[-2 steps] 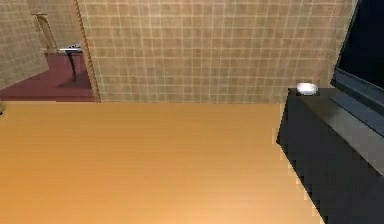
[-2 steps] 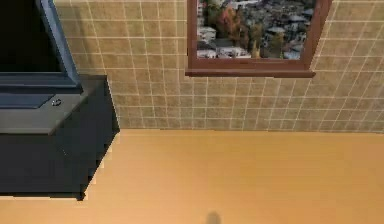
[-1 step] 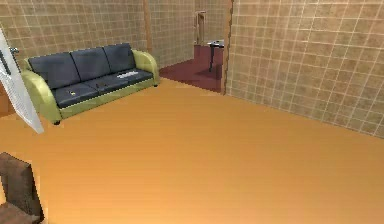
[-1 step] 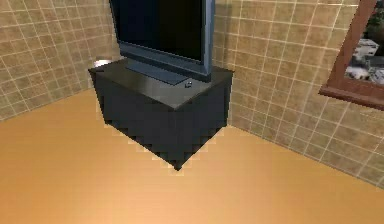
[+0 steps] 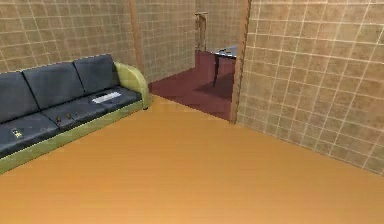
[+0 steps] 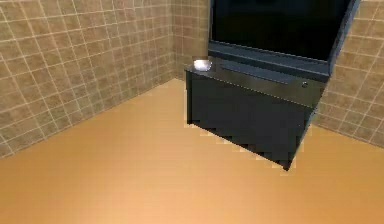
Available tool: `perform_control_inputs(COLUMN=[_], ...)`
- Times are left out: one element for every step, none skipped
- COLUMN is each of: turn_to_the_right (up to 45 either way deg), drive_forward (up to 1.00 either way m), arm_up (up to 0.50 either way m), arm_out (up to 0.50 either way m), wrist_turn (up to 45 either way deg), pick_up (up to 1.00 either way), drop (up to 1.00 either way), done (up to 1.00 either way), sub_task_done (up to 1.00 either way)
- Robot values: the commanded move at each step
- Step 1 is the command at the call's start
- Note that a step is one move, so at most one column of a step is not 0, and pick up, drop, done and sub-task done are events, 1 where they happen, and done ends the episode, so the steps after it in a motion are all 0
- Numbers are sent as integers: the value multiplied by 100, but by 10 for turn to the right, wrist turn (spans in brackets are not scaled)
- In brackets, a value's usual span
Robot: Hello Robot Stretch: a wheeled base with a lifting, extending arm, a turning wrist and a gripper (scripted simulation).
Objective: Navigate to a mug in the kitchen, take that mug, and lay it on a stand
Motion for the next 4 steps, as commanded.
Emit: perform_control_inputs(turn_to_the_right=[0,-30,0,0], drive_forward=[100,0,100,100], arm_up=[0,0,0,0], arm_out=[0,0,0,0], wrist_turn=[0,0,0,0], pick_up=[0,0,0,0], drop=[0,0,0,0], done=[0,0,0,0], sub_task_done=[0,0,0,0])
